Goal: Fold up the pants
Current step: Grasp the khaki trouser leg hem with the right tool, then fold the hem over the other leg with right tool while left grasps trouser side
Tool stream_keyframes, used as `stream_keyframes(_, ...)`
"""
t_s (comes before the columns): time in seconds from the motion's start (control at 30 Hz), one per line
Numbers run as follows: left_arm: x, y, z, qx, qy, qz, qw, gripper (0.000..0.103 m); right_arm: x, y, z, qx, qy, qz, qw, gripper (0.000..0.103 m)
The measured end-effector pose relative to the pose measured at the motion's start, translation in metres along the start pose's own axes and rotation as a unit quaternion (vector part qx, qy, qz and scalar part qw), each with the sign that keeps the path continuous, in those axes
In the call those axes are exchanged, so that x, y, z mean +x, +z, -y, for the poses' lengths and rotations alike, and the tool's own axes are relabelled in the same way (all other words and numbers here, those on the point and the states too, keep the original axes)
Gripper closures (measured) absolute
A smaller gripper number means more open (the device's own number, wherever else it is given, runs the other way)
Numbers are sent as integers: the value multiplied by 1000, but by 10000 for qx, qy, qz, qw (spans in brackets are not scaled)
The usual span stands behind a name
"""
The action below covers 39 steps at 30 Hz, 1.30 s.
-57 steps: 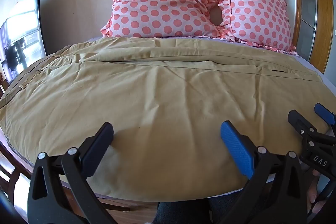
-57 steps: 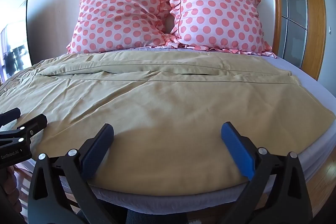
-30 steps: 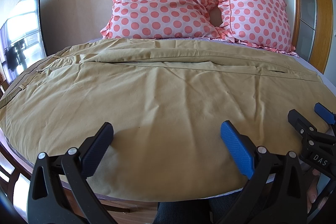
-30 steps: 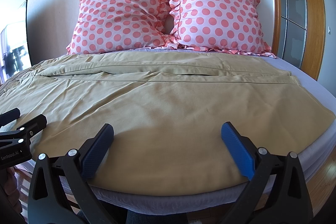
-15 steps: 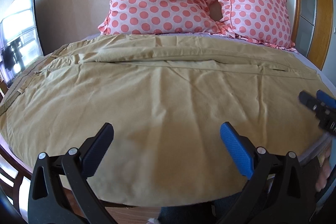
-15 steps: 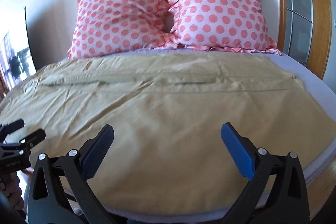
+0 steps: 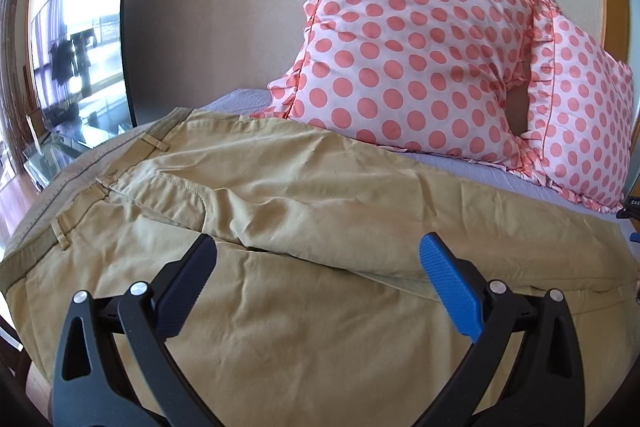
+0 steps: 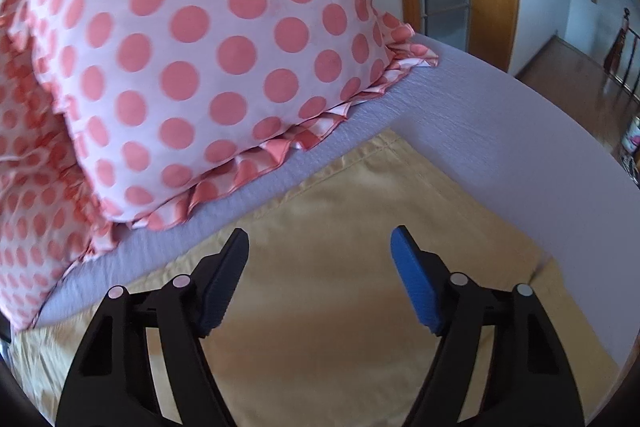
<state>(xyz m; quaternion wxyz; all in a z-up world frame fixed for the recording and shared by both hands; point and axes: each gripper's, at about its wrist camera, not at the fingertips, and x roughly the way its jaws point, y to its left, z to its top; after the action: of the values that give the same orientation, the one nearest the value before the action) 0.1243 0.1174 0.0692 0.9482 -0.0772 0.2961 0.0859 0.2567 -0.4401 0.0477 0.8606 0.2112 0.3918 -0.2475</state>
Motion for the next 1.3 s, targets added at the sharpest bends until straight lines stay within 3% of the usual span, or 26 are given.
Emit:
stream_keyframes(0.1, 12, -1, -5, -148, -292, -274, 9991, 2, 37, 19, -7, 294, -493, -182, 9982, 27)
stream_keyframes(0.2, 21, -2, -12, -395, -561, -474, 9965, 2, 65, 28, -8, 556, -703, -397, 9952, 26)
stream_keyframes(0.27, 32, -3, -17, -569, -689, -718, 9934, 2, 73, 31, -15, 354, -1037, -308, 9935, 28)
stream_keyframes(0.3, 36, -4, -20, -678, -750, -829, 9914, 2, 77, 29, -19, 190, -1178, -284, 9925, 34)
stream_keyframes(0.33, 40, -6, -24, -815, -803, -914, 9892, 2, 75, 26, -19, 103, -1103, -148, 9937, 49)
stream_keyframes(0.4, 42, -7, -27, -1001, -864, -908, 9870, 2, 71, 19, -14, 87, -1044, 37, 9945, 64)
stream_keyframes(0.43, 41, -8, -27, -998, -895, -880, 9871, 2, 69, 18, -10, 122, -967, 55, 9952, 79)
stream_keyframes(0.53, 42, -8, -22, -895, -1046, -906, 9863, 2, 63, 16, 12, 404, -480, 92, 9980, 95)
stream_keyframes(0.6, 43, -8, -22, -913, -1074, -948, 9855, 2, 51, 10, 31, 707, 17, 121, 9974, 98)
stream_keyframes(0.7, 44, -8, -24, -959, -1108, -964, 9845, 2, 14, 2, 58, 1041, 1022, 489, 9881, 98)
stream_keyframes(0.83, 43, -7, -23, -973, -1144, -960, 9840, 2, -61, -54, 107, 1173, 1961, 902, 9694, 99)
stream_keyframes(0.93, 41, -8, -24, -1023, -1213, -921, 9830, 2, -107, -114, 139, 1326, 2247, 864, 9615, 99)
stream_keyframes(1.0, 40, -8, -25, -1070, -1304, -881, 9817, 2, -114, -145, 156, 1512, 2308, 613, 9592, 99)
stream_keyframes(1.1, 31, -8, -25, -1074, -1372, -686, 9823, 2, -114, -163, 167, 1691, 2496, 168, 9533, 98)
stream_keyframes(1.17, 18, -7, -24, -1026, -1470, -472, 9827, 2, -115, -165, 169, 1738, 2514, 70, 9521, 92)
stream_keyframes(1.23, 2, -7, -24, -972, -1599, -269, 9820, 2, -111, -165, 172, 1886, 2612, -84, 9466, 60)
stream_keyframes(1.3, -10, -5, -24, -915, -1677, -113, 9815, 2, -110, -166, 173, 1912, 2622, -131, 9458, 57)
